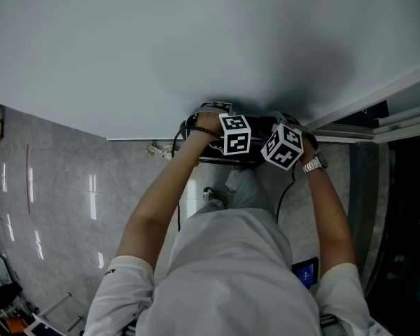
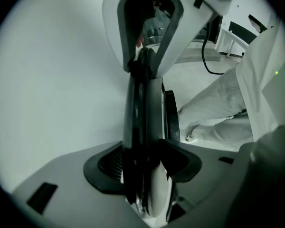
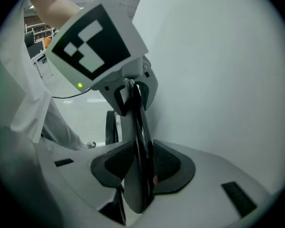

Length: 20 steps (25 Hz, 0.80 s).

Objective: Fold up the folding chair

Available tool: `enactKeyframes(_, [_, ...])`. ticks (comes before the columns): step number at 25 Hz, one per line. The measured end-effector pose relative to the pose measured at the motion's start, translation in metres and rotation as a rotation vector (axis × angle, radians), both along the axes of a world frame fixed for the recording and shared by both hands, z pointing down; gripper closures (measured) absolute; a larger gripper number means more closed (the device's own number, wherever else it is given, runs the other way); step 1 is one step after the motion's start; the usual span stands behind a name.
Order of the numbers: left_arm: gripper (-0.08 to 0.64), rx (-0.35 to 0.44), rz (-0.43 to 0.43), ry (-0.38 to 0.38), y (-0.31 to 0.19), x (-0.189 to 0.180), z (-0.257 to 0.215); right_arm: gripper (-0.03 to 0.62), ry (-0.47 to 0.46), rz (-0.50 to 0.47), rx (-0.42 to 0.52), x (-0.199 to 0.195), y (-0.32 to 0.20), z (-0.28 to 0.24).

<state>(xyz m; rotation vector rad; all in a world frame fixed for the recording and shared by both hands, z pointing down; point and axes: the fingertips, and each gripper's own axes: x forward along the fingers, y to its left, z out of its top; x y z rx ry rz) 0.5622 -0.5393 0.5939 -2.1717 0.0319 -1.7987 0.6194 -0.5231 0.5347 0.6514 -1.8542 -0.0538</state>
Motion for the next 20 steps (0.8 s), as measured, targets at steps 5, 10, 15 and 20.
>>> enactKeyframes(5, [0.353,0.064,-0.071,0.114,-0.005,-0.004,-0.041,0.47,0.0,0.042,0.007,0.005,-0.012,0.005])
enactKeyframes(10, [0.354,0.101,-0.229,0.235,-0.006,-0.014,-0.053,0.471,0.0,0.116,0.035,0.007,-0.027,0.008])
enactKeyframes(15, [0.354,0.001,-0.322,0.299,0.016,-0.021,-0.046,0.471,0.011,0.216,0.09,0.017,-0.046,0.008])
enactKeyframes(20, [0.356,-0.051,-0.386,0.342,0.031,-0.028,-0.038,0.471,0.009,0.263,0.13,0.023,-0.055,0.009])
